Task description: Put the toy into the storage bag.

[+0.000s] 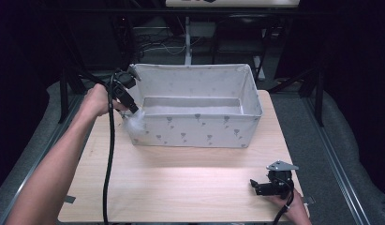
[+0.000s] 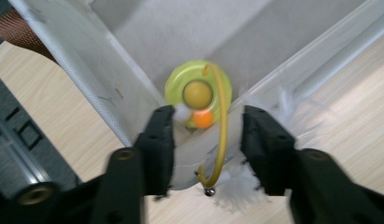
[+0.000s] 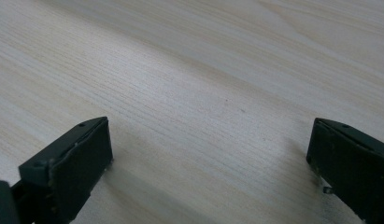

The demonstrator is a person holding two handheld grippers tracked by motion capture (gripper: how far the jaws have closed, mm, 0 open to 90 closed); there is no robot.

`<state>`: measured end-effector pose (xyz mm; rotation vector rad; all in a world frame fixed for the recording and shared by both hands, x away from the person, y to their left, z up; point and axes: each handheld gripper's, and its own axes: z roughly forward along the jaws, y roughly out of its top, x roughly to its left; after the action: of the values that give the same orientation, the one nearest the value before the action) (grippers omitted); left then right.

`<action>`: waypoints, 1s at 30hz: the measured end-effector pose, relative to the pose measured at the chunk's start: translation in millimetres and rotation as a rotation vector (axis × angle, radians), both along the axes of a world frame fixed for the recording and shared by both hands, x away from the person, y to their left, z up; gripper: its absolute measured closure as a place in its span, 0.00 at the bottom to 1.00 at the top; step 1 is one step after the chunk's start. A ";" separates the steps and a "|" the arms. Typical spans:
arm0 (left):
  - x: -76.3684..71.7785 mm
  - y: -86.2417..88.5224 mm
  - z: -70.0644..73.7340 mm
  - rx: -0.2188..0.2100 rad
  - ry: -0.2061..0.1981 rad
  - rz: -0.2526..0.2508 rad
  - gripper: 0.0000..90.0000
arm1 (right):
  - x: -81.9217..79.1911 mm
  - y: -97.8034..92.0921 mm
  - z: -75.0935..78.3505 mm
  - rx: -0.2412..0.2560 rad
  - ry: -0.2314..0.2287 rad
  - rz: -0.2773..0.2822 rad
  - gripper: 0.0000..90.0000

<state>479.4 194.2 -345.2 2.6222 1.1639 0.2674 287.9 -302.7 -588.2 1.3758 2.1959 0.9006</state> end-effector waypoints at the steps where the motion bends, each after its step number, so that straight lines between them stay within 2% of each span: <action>1: -2.3 1.8 2.5 -0.013 -0.011 0.001 0.53 | 0.0 0.0 0.0 0.000 0.000 0.000 0.00; 4: -10.4 6.6 10.2 -0.037 -0.050 0.006 0.42 | 0.0 0.0 0.0 0.000 0.000 0.000 0.00; 9: -24.1 15.2 19.6 -0.066 -0.088 0.017 0.29 | 0.0 0.1 0.0 0.000 0.000 -0.001 0.00; 14: -37.8 24.6 23.6 -0.093 -0.135 0.029 0.18 | 0.0 0.0 0.0 0.001 0.000 0.000 0.00; 17: -48.5 30.4 25.2 -0.113 -0.163 0.031 0.15 | 0.0 0.0 0.0 0.000 0.001 0.000 0.00; 23: -74.4 40.4 17.2 -0.122 -0.201 0.041 0.06 | 0.0 0.0 0.0 0.000 0.000 0.000 0.00; 27: -88.8 47.9 9.2 -0.142 -0.230 0.062 0.04 | -0.2 0.1 0.2 -0.001 0.000 -0.002 0.00; 30: -99.3 52.6 3.2 -0.137 -0.243 0.069 0.02 | -0.1 0.3 0.1 0.002 0.000 -0.003 0.00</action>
<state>380.1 246.8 -342.0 2.3572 1.1472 0.4865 287.8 -302.4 -588.1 1.3800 2.1934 0.9024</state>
